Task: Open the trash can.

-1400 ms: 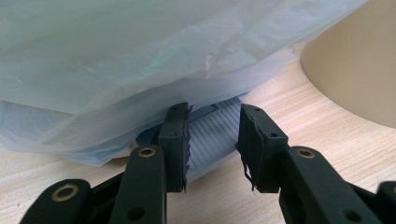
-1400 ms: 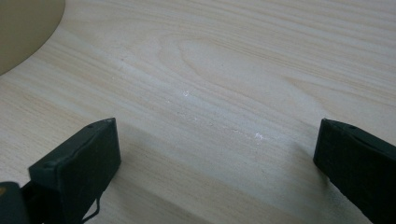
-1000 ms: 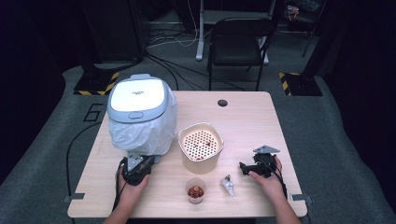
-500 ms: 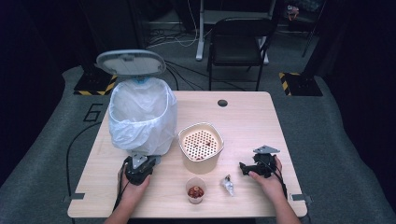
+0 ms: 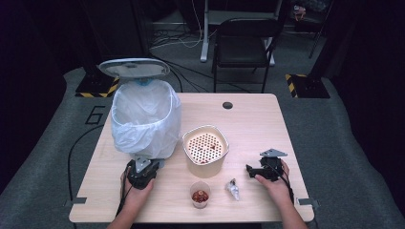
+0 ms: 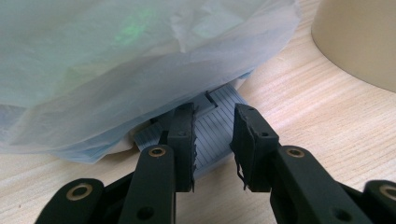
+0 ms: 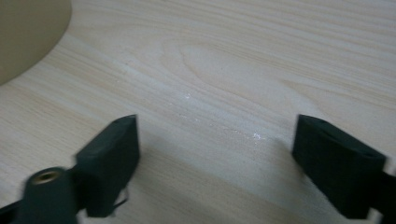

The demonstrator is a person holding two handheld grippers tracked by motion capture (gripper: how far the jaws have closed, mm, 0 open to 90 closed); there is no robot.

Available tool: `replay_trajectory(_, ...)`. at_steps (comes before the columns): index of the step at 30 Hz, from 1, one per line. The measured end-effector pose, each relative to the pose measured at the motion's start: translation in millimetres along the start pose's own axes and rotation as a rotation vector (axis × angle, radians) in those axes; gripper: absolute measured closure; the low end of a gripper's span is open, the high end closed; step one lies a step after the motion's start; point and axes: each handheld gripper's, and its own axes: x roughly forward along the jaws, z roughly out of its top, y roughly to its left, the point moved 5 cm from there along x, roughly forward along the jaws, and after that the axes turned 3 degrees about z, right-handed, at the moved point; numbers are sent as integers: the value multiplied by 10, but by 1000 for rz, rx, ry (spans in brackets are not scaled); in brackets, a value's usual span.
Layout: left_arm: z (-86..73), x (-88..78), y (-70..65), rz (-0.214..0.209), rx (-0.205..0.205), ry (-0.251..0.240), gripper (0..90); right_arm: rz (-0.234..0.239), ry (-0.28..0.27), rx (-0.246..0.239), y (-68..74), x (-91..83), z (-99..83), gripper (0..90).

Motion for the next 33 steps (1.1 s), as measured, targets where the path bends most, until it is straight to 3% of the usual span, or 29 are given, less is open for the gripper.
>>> replay_trajectory(2, -1, -3, -2, -4, 1, 4, 694, 17, 5, 22, 12, -14, 4, 207)
replay_trajectory(4, -1, -5, -3, -5, 2, 7, 694, 55, 12, 54, 39, -60, 19, 304)
replay_trajectory(10, 0, 0, 0, -1, -1, 0, 694, 56, -13, 38, 122, -163, 69, 311)
replay_trajectory(16, 1, 0, -1, -10, -12, 0, 695, 83, -50, -52, 387, -372, 154, 328)
replay_trajectory(23, 1, 0, -2, -10, -12, 0, 694, 87, -44, -70, 587, -536, 216, 361)
replay_trajectory(26, -1, -4, 2, -8, -3, 6, 694, 87, -63, -117, 719, -616, 203, 374)
replay_trajectory(29, 0, 1, 0, -1, -2, -1, 694, 72, -78, -148, 762, -632, 192, 383)
replay_trajectory(33, -1, -4, 1, -7, -1, 6, 694, 86, -92, -161, 807, -581, 142, 402)
